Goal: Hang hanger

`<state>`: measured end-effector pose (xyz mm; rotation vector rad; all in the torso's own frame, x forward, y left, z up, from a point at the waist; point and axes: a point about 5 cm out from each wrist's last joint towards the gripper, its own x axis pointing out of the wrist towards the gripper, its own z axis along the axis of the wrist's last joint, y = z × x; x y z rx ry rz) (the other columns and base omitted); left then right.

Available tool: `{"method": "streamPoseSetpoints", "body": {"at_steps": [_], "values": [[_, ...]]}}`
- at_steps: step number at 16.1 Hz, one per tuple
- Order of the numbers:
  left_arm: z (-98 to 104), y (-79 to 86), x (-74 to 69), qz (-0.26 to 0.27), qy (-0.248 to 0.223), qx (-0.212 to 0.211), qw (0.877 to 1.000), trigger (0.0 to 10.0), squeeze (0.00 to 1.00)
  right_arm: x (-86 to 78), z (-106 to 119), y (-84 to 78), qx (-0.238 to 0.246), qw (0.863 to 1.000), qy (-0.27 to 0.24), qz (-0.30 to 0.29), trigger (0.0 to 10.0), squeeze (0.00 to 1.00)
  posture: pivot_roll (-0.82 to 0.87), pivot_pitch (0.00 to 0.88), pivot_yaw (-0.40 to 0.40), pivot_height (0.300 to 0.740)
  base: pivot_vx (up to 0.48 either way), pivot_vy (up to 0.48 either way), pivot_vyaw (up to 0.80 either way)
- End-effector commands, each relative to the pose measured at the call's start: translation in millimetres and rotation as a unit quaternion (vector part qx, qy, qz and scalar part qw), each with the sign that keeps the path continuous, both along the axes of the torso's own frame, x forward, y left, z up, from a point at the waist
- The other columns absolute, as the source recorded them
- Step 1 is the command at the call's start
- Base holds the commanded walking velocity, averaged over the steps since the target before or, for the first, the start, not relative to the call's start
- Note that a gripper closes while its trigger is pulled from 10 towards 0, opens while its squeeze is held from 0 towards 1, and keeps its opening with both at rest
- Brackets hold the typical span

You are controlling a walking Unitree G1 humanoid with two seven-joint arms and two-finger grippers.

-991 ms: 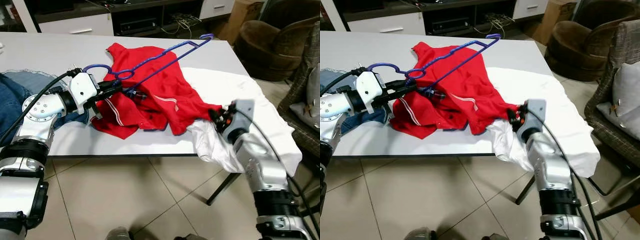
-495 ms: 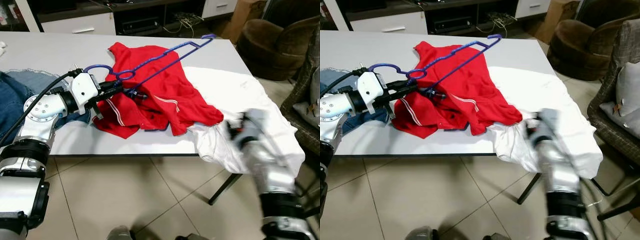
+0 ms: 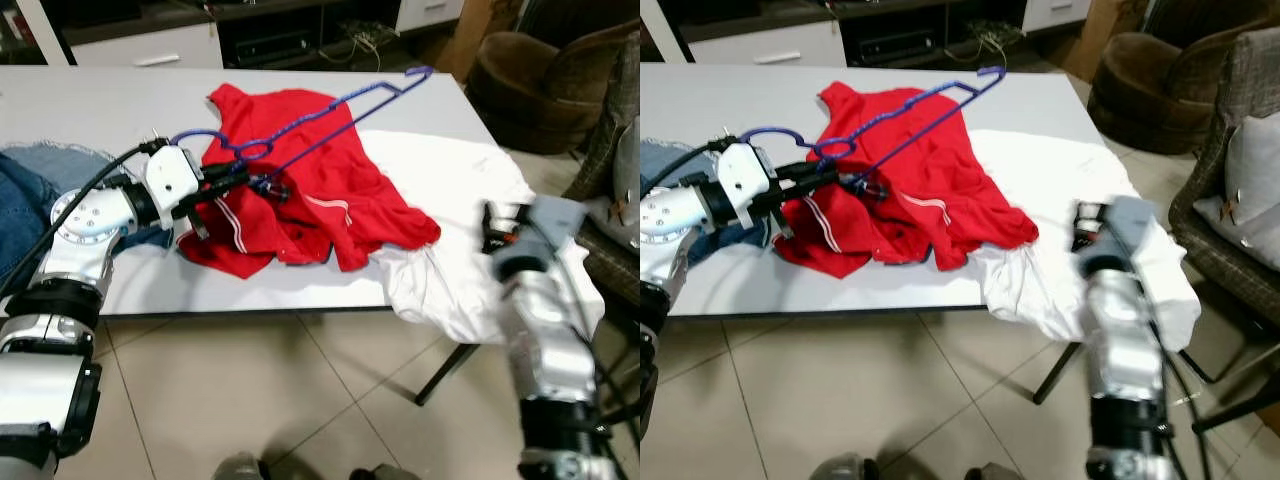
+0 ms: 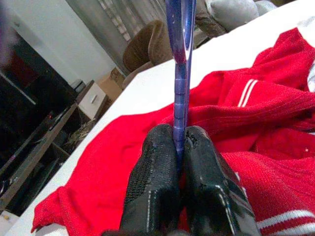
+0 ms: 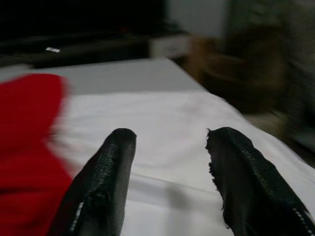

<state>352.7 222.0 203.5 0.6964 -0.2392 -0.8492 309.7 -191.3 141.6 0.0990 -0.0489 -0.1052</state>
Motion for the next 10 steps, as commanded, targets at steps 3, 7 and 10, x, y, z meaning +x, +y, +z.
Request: {"method": "streamPoseSetpoints", "body": {"at_steps": [3,7,10], "values": [[5,-0.9,1.4,-0.005,-0.006,0.004,1.000,0.0,0.00,-7.9,10,0.8,0.040,0.998,-0.050,0.013,10.0,0.60,0.04,0.035,-0.009,0.740,0.000,0.000,0.00],[6,-0.6,1.5,-0.004,-0.006,0.005,1.000,0.0,0.00,-17.4,-8,49.8,0.046,0.979,0.008,0.197,10.0,0.95,0.04,0.035,-0.008,0.740,0.000,0.000,0.00],[5,-0.3,1.2,-0.005,-0.005,0.005,1.000,0.0,0.00,-21.7,-14,58.8,0.053,0.970,0.031,0.234,10.0,0.93,0.04,0.036,-0.006,0.740,0.000,0.000,0.00]]}}
